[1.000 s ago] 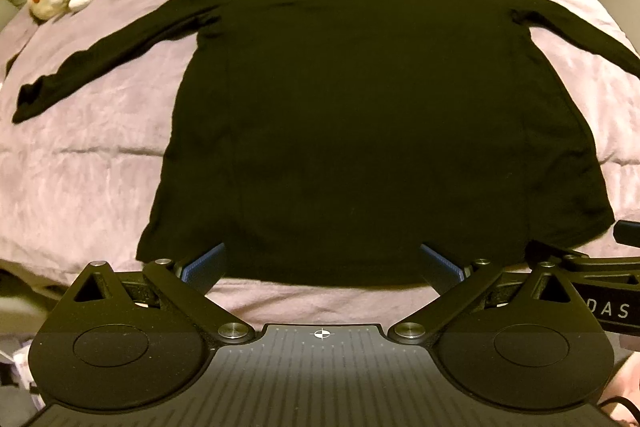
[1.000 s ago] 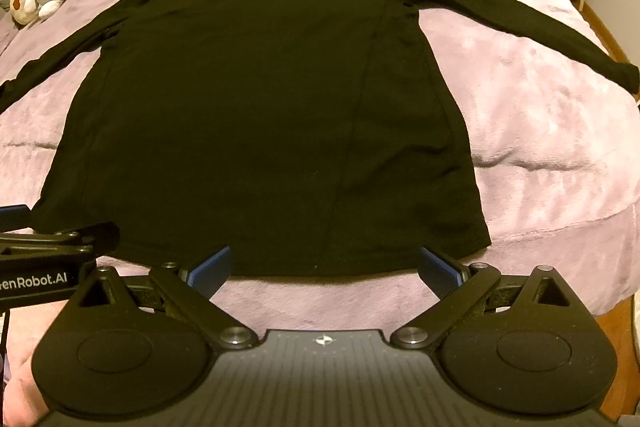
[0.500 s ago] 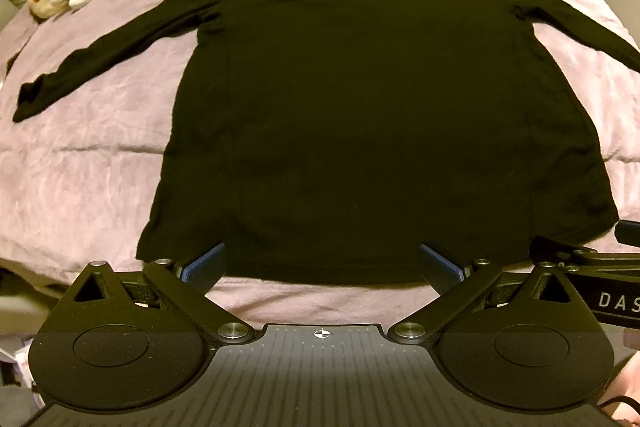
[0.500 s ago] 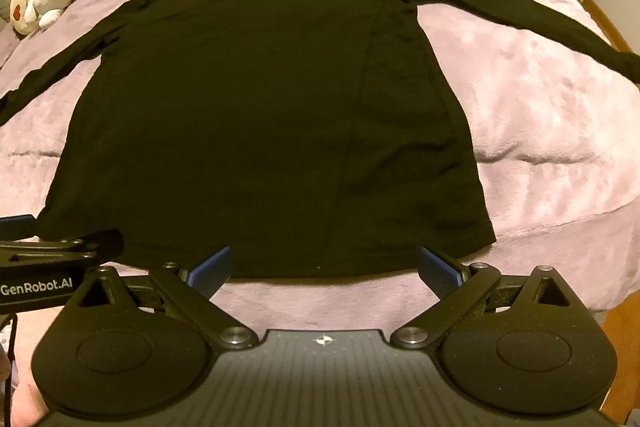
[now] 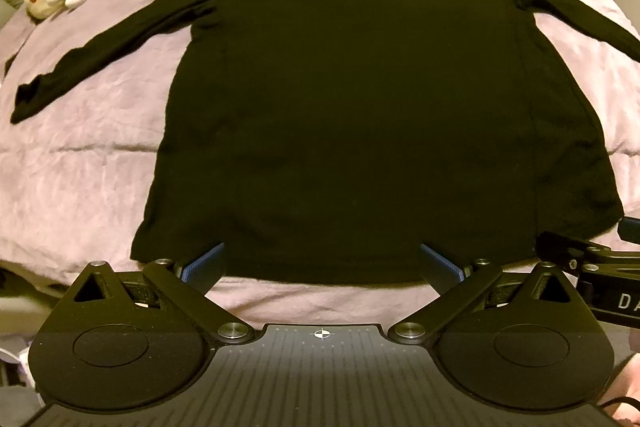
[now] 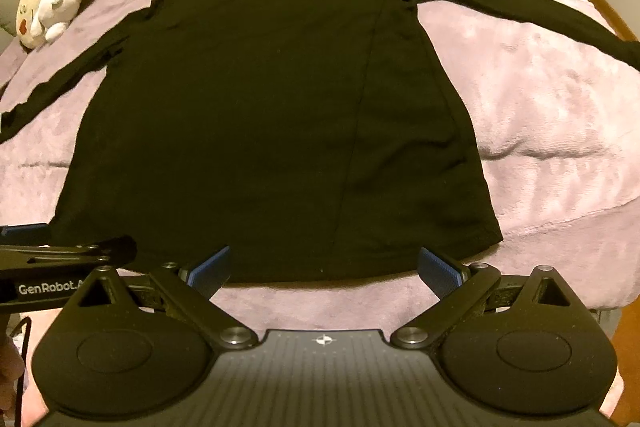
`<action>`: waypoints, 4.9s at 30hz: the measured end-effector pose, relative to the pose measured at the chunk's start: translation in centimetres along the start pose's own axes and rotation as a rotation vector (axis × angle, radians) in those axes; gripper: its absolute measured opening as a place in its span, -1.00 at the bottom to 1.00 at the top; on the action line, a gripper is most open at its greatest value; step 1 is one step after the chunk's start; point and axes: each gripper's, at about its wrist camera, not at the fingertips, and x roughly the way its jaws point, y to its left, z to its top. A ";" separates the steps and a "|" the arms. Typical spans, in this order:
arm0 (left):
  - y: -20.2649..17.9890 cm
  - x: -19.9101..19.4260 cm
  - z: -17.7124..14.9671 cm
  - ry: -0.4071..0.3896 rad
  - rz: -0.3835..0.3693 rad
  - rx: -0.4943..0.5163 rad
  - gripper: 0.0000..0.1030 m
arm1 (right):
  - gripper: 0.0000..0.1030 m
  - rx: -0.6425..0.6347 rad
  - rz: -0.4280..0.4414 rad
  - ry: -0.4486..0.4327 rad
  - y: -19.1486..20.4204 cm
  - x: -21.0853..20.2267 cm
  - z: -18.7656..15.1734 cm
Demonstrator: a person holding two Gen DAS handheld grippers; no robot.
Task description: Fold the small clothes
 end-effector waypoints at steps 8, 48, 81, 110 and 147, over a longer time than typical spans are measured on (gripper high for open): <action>-0.4 0.3 0.0 0.009 0.007 0.010 1.00 | 0.92 0.044 0.079 0.029 -0.8 0.5 -0.2; 2.8 12.7 12.0 -0.085 0.035 -0.266 1.00 | -0.37 1.056 0.037 -0.631 -41.7 10.7 14.6; 0.1 12.8 21.0 -0.231 -0.509 -0.249 0.87 | -0.56 -0.285 0.045 -0.393 -4.6 11.8 18.4; -3.0 20.3 24.6 -0.027 -0.695 -0.480 -0.62 | -0.56 0.114 0.180 -0.381 -12.1 10.9 14.2; 8.1 16.1 27.4 -0.313 -0.180 -0.175 -0.90 | -0.55 0.154 0.124 -0.399 -11.7 11.9 18.2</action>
